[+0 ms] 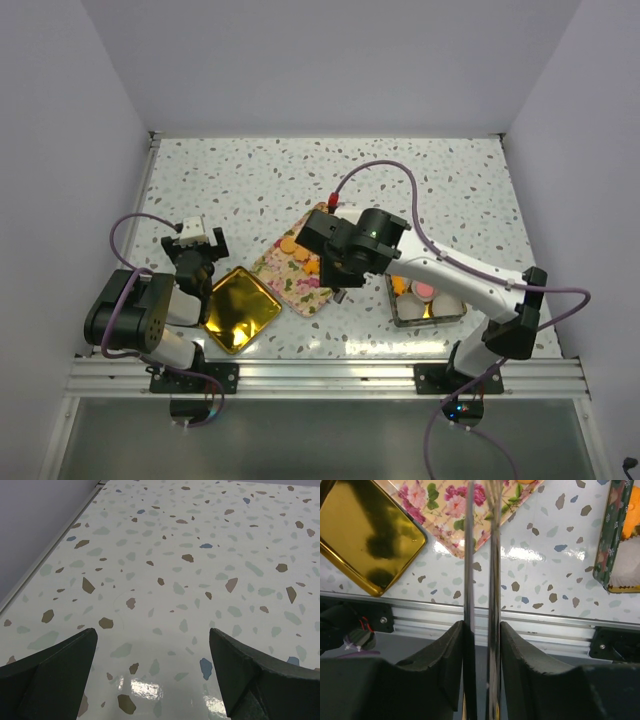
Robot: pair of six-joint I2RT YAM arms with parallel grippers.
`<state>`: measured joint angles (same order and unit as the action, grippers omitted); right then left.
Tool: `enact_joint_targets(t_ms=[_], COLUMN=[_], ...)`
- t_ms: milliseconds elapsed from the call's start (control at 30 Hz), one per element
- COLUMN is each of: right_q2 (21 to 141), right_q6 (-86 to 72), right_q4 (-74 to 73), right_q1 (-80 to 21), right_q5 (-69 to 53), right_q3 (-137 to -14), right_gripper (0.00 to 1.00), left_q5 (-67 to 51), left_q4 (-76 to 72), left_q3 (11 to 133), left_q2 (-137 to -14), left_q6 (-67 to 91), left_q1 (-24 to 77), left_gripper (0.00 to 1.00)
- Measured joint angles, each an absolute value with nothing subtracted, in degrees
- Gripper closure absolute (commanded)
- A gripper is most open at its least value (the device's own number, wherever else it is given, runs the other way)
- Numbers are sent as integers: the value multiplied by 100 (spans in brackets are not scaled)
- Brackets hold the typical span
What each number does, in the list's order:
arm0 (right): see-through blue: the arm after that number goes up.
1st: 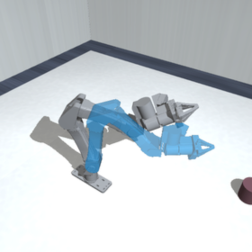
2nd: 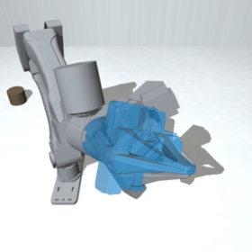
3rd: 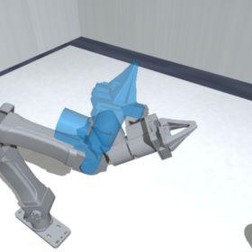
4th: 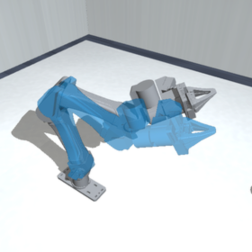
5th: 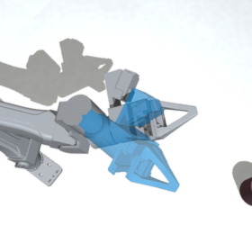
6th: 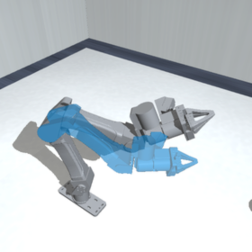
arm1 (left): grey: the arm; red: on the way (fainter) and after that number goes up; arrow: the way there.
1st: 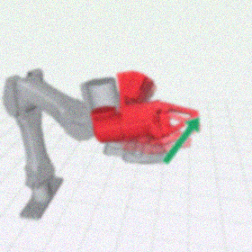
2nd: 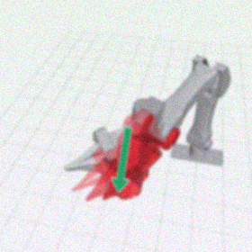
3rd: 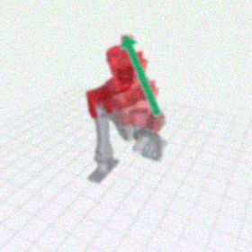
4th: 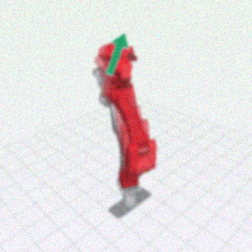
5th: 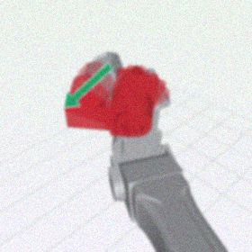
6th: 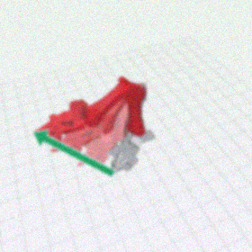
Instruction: Pack the cookies
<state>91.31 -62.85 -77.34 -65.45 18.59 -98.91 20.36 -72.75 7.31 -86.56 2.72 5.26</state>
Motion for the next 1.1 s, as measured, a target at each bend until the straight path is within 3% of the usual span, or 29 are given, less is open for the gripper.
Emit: enact_joint_targets(t_ms=[300, 1100], right_q2=[9596, 10676], right_q6=[-6134, -5776], right_q4=[-7732, -7710], right_q1=[-6292, -6117], right_q5=[1699, 917], right_q3=[-9900, -10186], right_gripper=[53, 52], left_q5=[2036, 2036], left_q4=[-7275, -7275], left_q3=[731, 731], left_q2=[-8656, -8656], left_q6=[272, 272], left_q1=[526, 526], left_gripper=[0, 0])
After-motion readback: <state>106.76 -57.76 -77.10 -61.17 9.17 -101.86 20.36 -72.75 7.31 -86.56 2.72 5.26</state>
